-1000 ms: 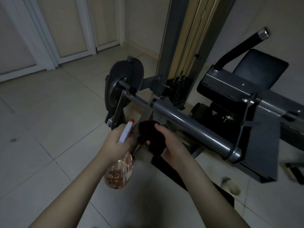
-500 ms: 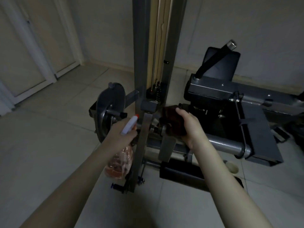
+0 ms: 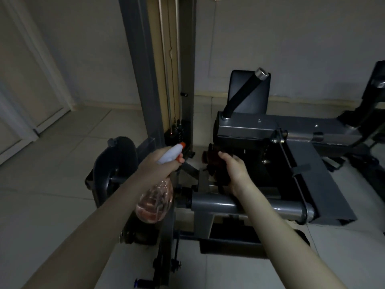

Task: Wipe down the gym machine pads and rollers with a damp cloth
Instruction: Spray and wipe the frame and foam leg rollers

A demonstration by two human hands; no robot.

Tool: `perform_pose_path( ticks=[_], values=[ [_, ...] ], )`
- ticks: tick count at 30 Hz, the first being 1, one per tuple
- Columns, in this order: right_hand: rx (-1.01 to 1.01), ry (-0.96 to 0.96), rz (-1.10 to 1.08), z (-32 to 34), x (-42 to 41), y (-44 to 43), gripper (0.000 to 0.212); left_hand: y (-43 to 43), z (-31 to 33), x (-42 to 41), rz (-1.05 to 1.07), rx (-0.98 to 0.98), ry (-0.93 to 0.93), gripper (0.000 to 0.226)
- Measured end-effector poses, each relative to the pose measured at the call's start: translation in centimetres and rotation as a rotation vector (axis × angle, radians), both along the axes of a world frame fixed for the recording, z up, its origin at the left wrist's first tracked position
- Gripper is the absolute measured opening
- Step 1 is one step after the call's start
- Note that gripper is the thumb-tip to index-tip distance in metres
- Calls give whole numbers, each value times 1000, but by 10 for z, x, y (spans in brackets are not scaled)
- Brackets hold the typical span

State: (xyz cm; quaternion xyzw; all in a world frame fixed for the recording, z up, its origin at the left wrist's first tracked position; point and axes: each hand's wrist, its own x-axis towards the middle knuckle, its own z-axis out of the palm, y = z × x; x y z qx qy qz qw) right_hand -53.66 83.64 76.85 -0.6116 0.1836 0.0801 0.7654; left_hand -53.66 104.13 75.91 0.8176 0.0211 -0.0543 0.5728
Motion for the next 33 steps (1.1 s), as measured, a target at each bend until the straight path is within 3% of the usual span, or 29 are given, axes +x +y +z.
perform_pose_path(
  ticks=[5, 11, 14, 19, 26, 30, 33],
  values=[
    [-19, 58, -65, -19, 2, 6, 21, -19, -8, 26, 38, -17, 85, 16],
    [-47, 36, -187, -19, 5, 10, 14, -9, -14, 59, -142, -113, 17, 7],
    [-126, 47, -235, -18, 7, 14, 19, -6, -14, 82, -219, -142, -6, 19],
    [-158, 68, -313, -18, 13, 19, 20, -7, -20, 109, -223, -184, 4, 16],
    [-394, -9, -329, -15, 35, 26, 29, -23, -40, 131, -263, -173, 61, 13],
    [-348, -34, -296, -14, 48, 29, 14, -31, -45, 137, -227, -227, 32, 27],
    [-348, -34, -268, -19, 53, 32, 14, -38, -48, 145, -166, -264, 26, 32]
  ],
)
